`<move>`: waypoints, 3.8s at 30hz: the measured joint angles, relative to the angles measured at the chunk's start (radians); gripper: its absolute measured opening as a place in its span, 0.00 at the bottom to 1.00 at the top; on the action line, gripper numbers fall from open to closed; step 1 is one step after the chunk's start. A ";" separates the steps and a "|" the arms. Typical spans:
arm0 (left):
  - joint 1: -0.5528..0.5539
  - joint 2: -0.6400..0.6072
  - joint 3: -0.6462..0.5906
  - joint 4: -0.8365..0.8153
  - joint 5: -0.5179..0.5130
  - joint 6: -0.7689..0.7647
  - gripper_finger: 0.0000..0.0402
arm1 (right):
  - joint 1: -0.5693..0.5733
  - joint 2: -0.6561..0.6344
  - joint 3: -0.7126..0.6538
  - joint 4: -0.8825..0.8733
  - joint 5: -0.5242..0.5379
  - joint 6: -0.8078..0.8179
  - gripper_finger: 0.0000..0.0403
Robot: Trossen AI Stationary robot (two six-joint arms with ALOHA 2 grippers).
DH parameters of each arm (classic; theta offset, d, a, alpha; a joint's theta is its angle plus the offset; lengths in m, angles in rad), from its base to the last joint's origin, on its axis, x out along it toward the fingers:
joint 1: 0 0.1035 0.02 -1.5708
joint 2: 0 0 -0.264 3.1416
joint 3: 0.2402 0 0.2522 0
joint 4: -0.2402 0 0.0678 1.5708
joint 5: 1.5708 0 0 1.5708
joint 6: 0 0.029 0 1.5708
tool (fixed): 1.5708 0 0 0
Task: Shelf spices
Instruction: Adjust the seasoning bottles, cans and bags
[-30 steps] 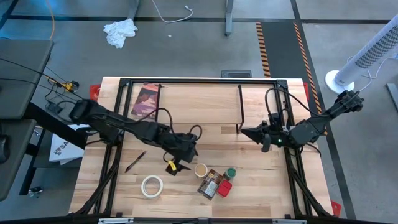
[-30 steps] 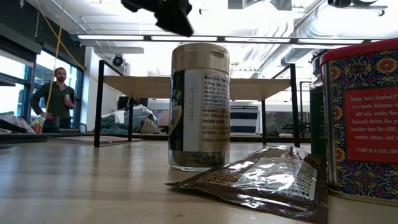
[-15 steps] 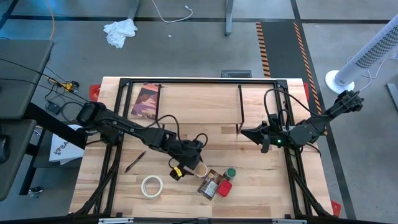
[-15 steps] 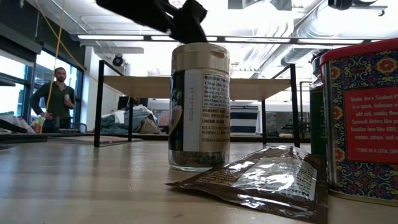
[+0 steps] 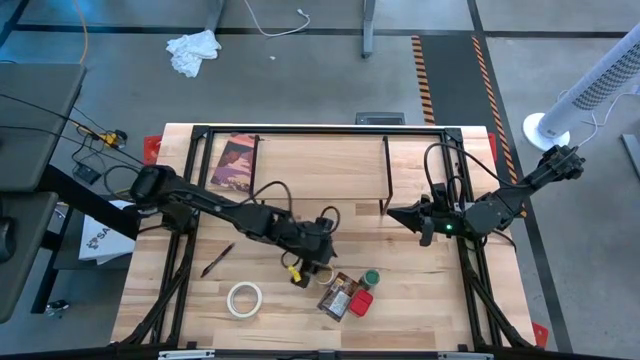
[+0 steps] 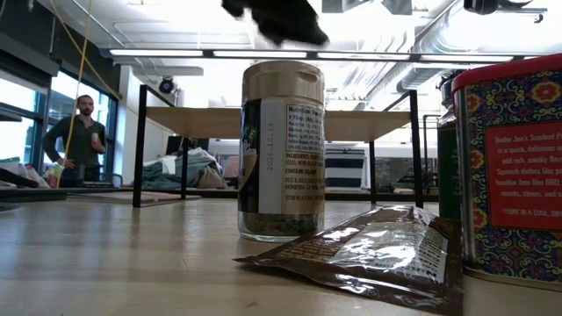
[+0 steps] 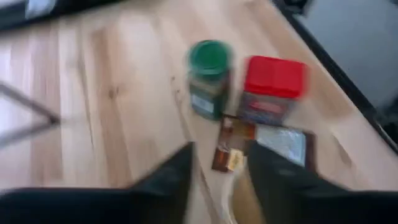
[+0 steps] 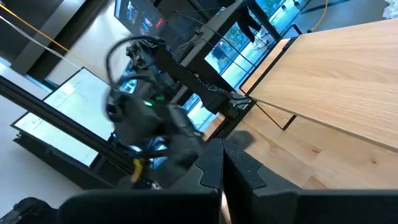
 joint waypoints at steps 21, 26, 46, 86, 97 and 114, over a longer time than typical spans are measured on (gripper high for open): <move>0.027 0.240 0.297 -0.230 0.197 -0.265 0.00 | -0.053 0.000 0.000 -0.054 0.001 0.015 0.00; 0.026 0.253 0.306 -0.324 0.196 -0.262 0.00 | -0.059 0.000 0.000 -0.054 -0.002 0.015 0.00; 0.028 0.156 0.301 -0.676 0.035 -0.131 0.00 | 0.052 0.117 0.002 -0.201 -0.419 0.354 0.00; 0.144 -0.475 0.262 -0.699 -0.599 -0.239 0.00 | -0.224 0.584 0.000 0.042 -0.475 0.331 0.00; 0.120 -0.496 0.262 -0.819 -0.643 -0.348 0.00 | -0.210 0.463 0.000 -0.197 -0.574 0.275 0.00; -0.021 -0.497 0.262 -1.083 -0.801 -0.697 0.00 | -0.159 0.758 0.000 0.050 -0.514 0.431 0.00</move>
